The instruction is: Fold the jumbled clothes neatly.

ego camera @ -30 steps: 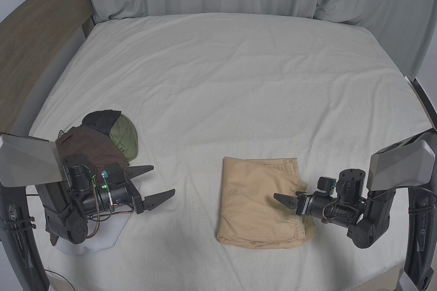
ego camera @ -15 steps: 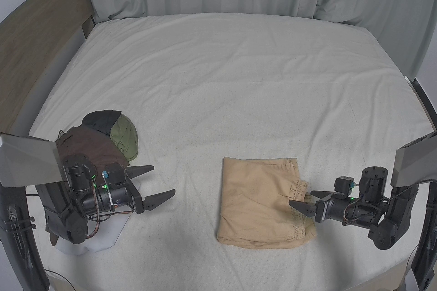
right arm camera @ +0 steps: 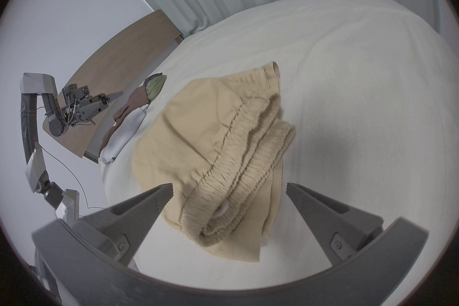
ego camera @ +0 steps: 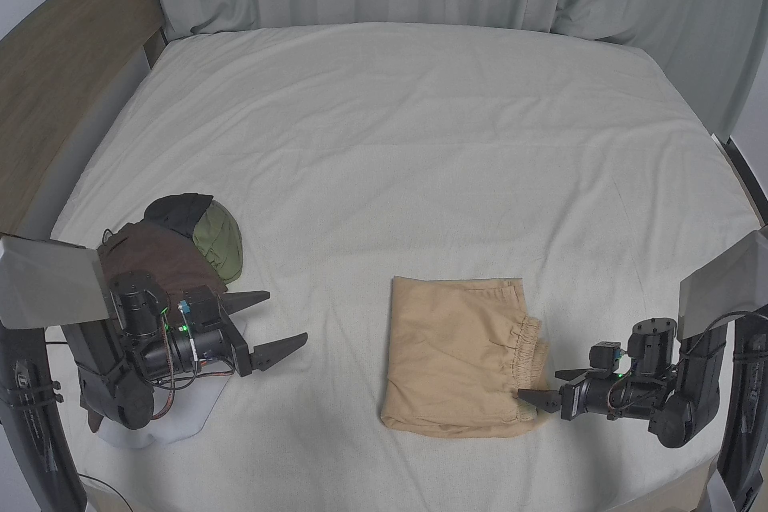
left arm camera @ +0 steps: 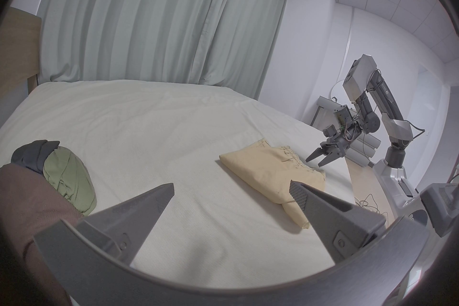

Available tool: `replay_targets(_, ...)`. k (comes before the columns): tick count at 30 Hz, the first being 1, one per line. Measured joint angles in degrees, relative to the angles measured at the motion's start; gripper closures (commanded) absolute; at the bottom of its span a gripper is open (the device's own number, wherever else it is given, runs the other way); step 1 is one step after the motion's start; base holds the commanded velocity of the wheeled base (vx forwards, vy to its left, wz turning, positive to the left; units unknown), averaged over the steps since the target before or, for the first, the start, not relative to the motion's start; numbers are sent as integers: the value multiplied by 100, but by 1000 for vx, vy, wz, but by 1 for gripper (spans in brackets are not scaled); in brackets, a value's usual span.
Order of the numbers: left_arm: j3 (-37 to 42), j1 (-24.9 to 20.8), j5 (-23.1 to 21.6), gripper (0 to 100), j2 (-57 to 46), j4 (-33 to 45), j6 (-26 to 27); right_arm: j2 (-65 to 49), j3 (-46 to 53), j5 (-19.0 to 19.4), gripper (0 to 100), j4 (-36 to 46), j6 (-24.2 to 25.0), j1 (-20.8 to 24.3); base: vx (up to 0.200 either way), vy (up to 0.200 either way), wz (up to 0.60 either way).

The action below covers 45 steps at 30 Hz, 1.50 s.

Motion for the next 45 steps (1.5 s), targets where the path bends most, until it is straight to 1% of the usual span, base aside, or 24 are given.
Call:
replay_targets(10,33,-6,0,0,2,0,29,369,-61,4,0,-7,17,17,0,0,0)
replay_targets(17,41,-15,0,0,0,0,38,606,-238,4,0,-16,145,99,0,0,0)
replay_targets(19,41,-15,-2,0,2,0,38,640,-288,4,0,-18,274,146,0,0,0)
replay_targets(24,38,-11,0,0,2,0,43,653,-411,-5,0,-16,909,463,0,0,0)
replay_targets(26,38,-5,0,0,0,2,44,625,-439,-11,0,-13,996,577,0,0,0)
replay_targets(30,40,6,0,0,-2,0,46,577,-463,-13,0,-13,1011,678,0,0,0)
replay_targets(44,41,5,0,0,-4,0,46,545,-447,-18,0,-16,1013,703,0,0,0)
replay_targets(45,41,5,0,0,-4,0,44,545,-445,-16,100,-16,1013,703,0,0,0)
